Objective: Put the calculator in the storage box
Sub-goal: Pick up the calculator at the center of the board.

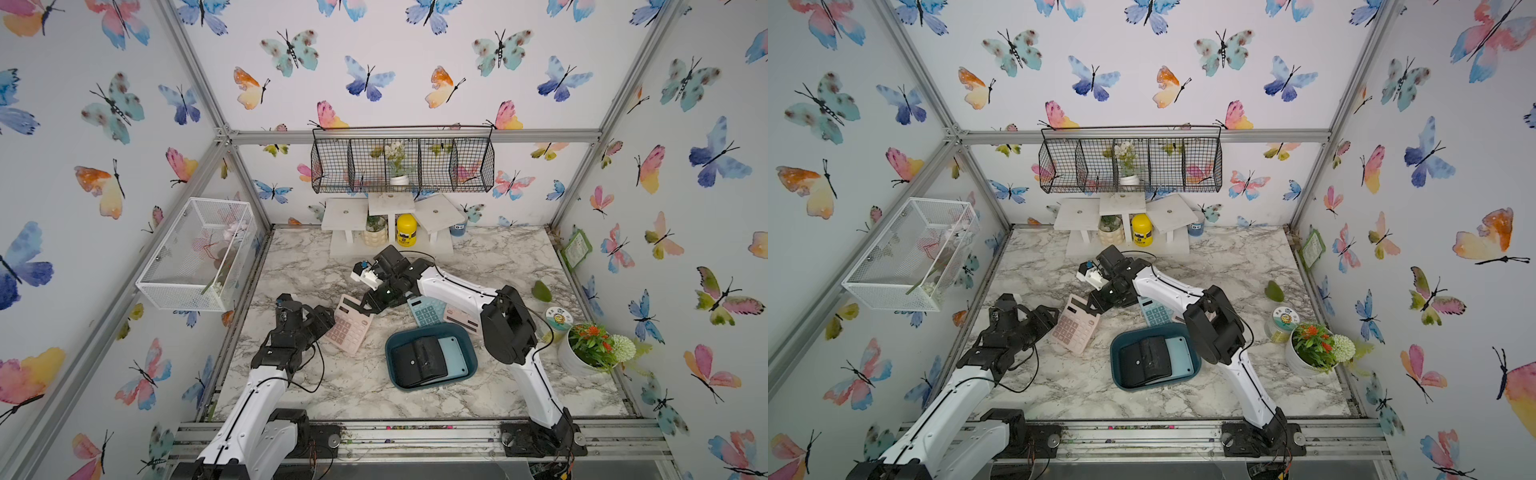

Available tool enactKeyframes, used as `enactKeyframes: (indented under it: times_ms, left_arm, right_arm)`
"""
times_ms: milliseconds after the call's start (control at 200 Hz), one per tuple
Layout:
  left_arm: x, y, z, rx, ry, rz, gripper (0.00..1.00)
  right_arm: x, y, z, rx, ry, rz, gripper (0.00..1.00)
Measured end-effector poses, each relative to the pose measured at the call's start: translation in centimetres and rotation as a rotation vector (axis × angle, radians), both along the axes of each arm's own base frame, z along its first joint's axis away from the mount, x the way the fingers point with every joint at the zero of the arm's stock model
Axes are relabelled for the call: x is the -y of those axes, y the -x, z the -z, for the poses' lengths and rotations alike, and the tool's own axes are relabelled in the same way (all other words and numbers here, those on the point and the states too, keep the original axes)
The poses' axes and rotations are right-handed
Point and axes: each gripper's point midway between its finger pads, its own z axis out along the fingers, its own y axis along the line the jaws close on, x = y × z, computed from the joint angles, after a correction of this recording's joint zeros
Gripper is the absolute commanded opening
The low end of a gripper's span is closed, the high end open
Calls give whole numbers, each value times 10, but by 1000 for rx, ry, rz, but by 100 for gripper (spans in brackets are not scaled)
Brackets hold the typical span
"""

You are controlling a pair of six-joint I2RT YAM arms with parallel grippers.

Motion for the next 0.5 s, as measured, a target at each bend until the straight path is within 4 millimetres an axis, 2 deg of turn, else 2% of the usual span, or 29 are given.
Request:
enactKeyframes:
  times_ms: [220, 500]
  left_arm:
    - [0, -2, -12, 9, -5, 6, 72]
    - [5, -1, -18, 15, -9, 26, 73]
  right_arm:
    - [30, 1, -44, 79, 21, 107, 4]
    - [88, 16, -85, 155, 74, 263, 5]
